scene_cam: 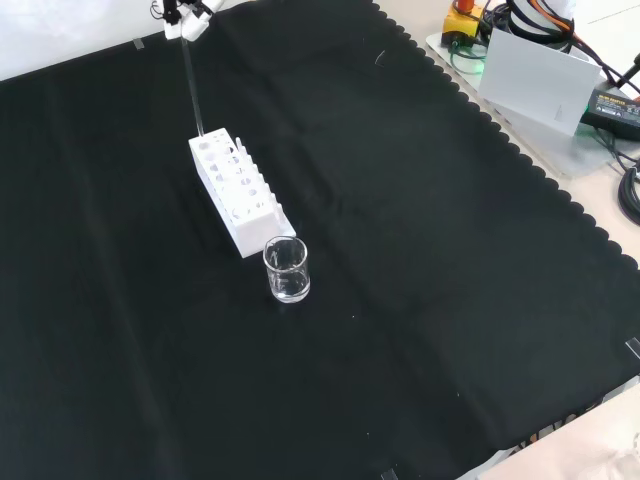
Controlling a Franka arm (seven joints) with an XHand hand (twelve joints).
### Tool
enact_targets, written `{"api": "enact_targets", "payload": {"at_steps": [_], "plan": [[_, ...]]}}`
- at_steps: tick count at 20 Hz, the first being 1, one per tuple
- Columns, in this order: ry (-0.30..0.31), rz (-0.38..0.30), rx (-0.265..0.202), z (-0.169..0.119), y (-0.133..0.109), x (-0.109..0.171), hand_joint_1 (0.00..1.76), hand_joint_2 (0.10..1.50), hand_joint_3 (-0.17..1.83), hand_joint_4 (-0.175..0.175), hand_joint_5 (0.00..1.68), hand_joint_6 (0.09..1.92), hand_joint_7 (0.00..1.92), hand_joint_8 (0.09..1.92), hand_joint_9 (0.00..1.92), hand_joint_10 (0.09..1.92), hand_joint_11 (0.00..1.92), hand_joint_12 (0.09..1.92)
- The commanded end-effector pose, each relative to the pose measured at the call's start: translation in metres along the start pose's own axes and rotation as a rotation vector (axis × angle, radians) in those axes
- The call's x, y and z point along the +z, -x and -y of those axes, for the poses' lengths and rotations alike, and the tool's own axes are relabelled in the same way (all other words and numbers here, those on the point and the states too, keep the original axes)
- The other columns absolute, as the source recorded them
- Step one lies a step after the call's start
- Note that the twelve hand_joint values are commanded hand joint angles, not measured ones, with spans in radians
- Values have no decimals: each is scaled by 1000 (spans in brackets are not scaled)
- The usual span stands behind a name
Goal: Put the glass rod back on the white test tube rack.
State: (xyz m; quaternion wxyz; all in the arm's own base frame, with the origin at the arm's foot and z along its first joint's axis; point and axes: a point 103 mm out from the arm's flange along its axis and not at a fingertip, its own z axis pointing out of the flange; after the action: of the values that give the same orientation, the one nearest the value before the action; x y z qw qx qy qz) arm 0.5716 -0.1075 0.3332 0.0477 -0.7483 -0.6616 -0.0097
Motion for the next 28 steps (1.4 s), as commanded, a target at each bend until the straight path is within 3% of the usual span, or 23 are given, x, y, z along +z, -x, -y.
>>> {"api": "enact_targets", "payload": {"at_steps": [1,12,28], "plan": [[-20,-2,-13,-3,-6,15,1333,1031,-175,-175,1448,87,1492,354,1851,146,1575,640],[-46,-12,-32,-29,1,37,1333,1031,-175,-175,1449,87,1491,355,1850,146,1574,641],[-84,5,-42,-40,6,50,1333,1030,-175,-175,1450,87,1491,353,1847,144,1572,641]]}}
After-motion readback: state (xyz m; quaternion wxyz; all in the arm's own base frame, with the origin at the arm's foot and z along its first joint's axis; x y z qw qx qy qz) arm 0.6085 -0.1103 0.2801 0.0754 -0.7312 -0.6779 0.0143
